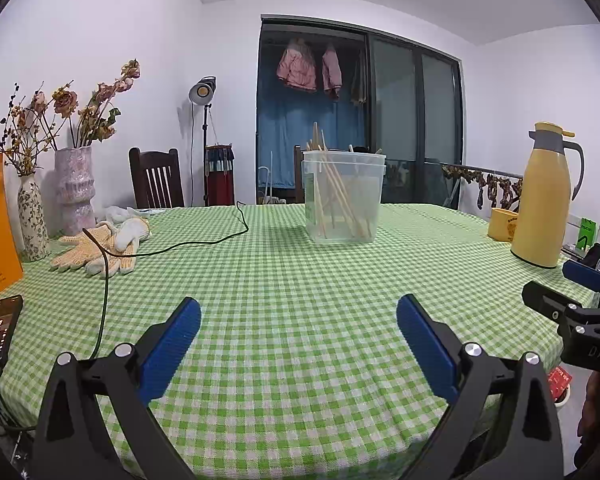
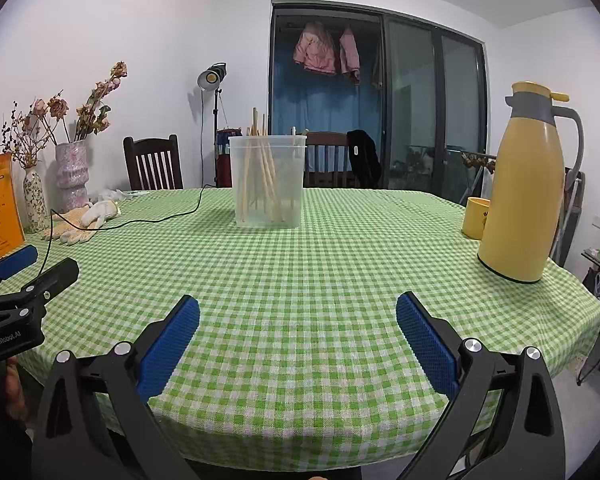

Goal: Organize utensils

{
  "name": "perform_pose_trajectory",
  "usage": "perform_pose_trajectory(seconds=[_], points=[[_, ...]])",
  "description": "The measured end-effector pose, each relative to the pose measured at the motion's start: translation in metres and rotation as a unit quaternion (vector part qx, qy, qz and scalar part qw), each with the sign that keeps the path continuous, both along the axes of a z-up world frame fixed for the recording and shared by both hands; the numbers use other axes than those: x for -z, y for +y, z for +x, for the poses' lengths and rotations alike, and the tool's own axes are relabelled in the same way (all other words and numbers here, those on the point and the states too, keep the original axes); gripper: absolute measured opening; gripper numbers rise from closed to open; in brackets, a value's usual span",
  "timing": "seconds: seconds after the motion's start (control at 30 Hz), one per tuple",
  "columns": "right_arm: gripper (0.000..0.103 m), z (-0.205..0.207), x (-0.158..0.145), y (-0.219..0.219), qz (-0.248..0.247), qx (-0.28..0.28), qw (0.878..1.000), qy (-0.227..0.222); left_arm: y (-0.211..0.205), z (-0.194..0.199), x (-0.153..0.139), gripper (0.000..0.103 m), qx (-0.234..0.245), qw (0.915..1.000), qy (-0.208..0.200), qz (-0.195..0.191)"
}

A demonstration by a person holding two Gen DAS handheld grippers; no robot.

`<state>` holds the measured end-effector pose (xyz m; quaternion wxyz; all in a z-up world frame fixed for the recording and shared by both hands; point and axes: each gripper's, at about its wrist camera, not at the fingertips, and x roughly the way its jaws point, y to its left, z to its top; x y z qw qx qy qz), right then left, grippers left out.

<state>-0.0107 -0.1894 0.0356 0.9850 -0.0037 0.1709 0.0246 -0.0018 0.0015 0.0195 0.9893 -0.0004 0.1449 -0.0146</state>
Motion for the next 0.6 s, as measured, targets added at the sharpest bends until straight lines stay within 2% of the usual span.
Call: perform_pose_trajectory(seconds=[0.6], points=[[0.095,0.0001,0.0002,0.0007,0.002,-0.001,1.0,0.001,0.0006,-0.0001,-0.0008,0.095,-0.004,1.0,-0.004,0.001]])
